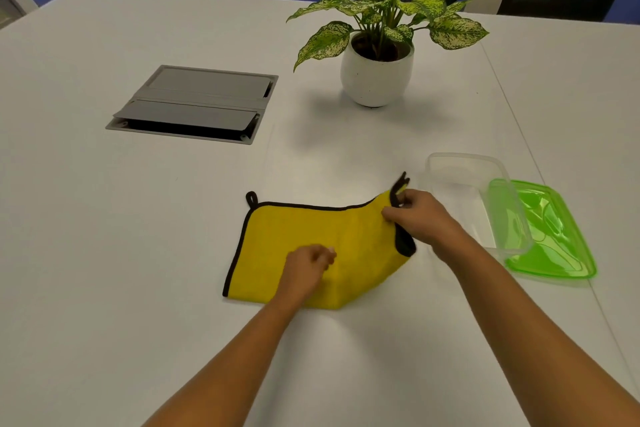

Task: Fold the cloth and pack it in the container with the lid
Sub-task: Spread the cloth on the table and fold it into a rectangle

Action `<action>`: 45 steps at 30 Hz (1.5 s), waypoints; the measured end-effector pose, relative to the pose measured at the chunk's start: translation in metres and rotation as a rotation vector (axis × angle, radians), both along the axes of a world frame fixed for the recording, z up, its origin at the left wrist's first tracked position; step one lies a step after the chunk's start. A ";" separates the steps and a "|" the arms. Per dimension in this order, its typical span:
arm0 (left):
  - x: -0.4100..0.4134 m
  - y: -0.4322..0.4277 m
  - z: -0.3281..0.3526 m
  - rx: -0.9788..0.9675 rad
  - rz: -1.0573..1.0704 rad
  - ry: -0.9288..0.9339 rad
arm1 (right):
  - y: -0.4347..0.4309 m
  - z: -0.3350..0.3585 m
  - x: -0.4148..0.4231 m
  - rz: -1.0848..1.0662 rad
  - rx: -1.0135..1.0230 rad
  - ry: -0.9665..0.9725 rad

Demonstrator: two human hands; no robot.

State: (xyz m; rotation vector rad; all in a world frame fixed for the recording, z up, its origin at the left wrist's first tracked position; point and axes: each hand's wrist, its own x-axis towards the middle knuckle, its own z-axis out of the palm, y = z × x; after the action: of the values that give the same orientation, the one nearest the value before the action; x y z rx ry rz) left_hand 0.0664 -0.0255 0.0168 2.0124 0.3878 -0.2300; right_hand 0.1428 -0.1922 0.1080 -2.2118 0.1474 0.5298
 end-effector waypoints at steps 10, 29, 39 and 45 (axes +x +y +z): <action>0.049 0.068 0.087 -0.039 0.149 0.079 | 0.104 -0.007 -0.040 0.280 0.221 -0.129; 0.014 0.115 -0.019 0.711 0.011 0.080 | 0.068 -0.128 -0.057 0.966 -0.489 -0.137; -0.001 0.106 -0.056 0.721 -0.493 0.240 | 0.055 -0.137 -0.053 0.979 -0.479 -0.184; -0.009 0.077 -0.061 0.636 -0.440 0.198 | 0.024 -0.137 -0.047 0.984 -0.499 -0.208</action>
State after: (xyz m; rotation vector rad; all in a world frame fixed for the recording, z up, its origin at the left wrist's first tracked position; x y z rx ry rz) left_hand 0.0572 0.0518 -0.0444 2.7031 0.1374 -0.6470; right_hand 0.0955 -0.1679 -0.0289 -2.7163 -1.0720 0.8302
